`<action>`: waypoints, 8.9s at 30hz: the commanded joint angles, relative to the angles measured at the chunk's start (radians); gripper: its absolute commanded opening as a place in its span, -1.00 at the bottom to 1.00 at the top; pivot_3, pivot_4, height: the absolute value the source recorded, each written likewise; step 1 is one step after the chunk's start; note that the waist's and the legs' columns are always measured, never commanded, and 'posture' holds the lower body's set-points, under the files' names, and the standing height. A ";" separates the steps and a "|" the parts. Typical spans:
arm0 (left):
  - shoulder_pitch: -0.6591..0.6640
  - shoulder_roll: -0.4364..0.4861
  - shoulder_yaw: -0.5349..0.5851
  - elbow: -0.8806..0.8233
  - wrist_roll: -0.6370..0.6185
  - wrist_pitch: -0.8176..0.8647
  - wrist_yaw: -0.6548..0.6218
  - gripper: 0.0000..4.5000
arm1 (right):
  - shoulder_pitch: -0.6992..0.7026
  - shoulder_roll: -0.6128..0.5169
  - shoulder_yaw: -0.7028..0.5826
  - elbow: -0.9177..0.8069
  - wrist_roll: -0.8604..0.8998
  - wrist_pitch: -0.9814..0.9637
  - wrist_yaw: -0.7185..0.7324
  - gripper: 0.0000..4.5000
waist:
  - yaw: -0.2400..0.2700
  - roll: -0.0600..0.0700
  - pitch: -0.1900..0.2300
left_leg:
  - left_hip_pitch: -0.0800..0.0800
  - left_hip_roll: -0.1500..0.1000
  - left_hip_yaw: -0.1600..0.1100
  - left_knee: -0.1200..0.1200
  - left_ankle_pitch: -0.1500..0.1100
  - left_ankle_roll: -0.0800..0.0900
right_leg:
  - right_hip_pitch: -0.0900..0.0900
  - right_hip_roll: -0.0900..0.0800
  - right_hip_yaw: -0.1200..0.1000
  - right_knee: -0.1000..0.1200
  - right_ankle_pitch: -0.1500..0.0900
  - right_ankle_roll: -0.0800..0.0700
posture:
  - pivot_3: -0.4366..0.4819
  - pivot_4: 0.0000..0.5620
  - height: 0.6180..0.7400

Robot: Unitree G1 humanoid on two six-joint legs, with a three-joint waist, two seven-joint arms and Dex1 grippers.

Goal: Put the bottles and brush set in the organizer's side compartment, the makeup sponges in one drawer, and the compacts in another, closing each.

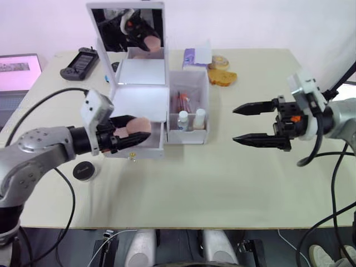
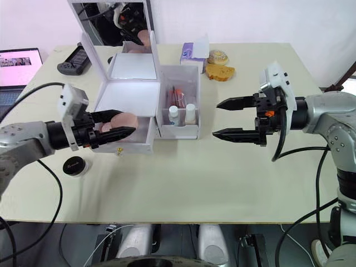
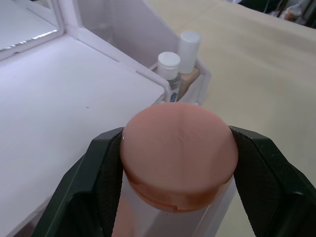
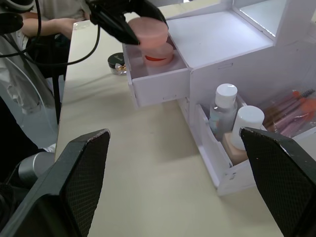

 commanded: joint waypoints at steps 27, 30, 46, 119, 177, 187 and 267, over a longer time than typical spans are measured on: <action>-0.051 -0.120 0.102 0.021 0.088 0.028 -0.052 0.99 | 0.008 -0.026 -0.028 0.010 0.003 -0.067 0.010 1.00 | -0.001 0.000 0.000 | 0.000 0.000 0.000 0.000 0.000 0.000 | 0.000 0.000 0.000 0.000 0.000 0.000 | -0.05 -0.47 1.00; -0.038 -0.113 0.169 0.013 0.039 0.051 -0.043 0.99 | -0.003 -0.021 -0.004 0.019 -0.006 -0.076 0.024 1.00 | -0.002 0.000 0.000 | 0.000 0.000 0.000 0.000 0.000 0.000 | 0.000 0.000 0.000 0.000 0.000 0.000 | -0.05 -0.47 1.00; 0.550 -0.141 0.797 -0.032 0.129 -0.160 -0.226 0.99 | -0.219 0.099 0.185 0.260 -0.157 -0.229 0.145 1.00 | -0.021 0.000 0.001 | 0.000 0.001 0.000 0.000 0.000 0.000 | -0.001 0.001 0.000 0.000 -0.002 -0.004 | -0.05 -0.47 1.00; 0.671 -0.714 0.108 -0.029 0.468 -0.661 0.023 -0.99 | 0.260 0.125 -0.069 -0.061 -0.015 -0.197 -0.105 1.00 | 0.005 -0.009 -0.001 | 0.011 0.008 0.011 -0.001 -0.002 0.002 | 0.006 0.006 0.008 -0.002 -0.002 -0.009 | -0.05 -0.47 1.00; 0.171 -0.649 0.087 0.132 0.441 -0.351 0.225 -0.99 | 0.363 0.113 -0.143 -0.108 0.046 -0.149 -0.191 1.00 | 0.027 -0.010 -0.001 | 0.011 0.008 0.008 0.000 -0.002 0.002 | 0.007 0.008 0.008 -0.002 -0.002 -0.008 | -0.05 -0.47 1.00; 0.329 -0.465 0.243 0.041 0.311 -0.314 0.063 0.31 | 0.316 0.110 -0.140 0.051 -0.011 -0.151 -0.201 1.00 | 0.022 -0.010 -0.001 | 0.011 0.008 0.008 -0.002 -0.002 0.002 | 0.006 0.008 0.008 -0.003 -0.002 -0.008 | -0.05 -0.47 1.00; 0.307 -0.845 -0.100 0.251 0.804 -0.612 0.462 -0.08 | 0.075 0.173 -0.016 -0.139 0.055 0.001 -0.291 1.00 | 0.005 -0.009 0.001 | 0.011 0.011 0.013 -0.002 -0.003 0.003 | 0.005 0.010 0.012 -0.005 -0.001 -0.009 | -0.05 -0.47 1.00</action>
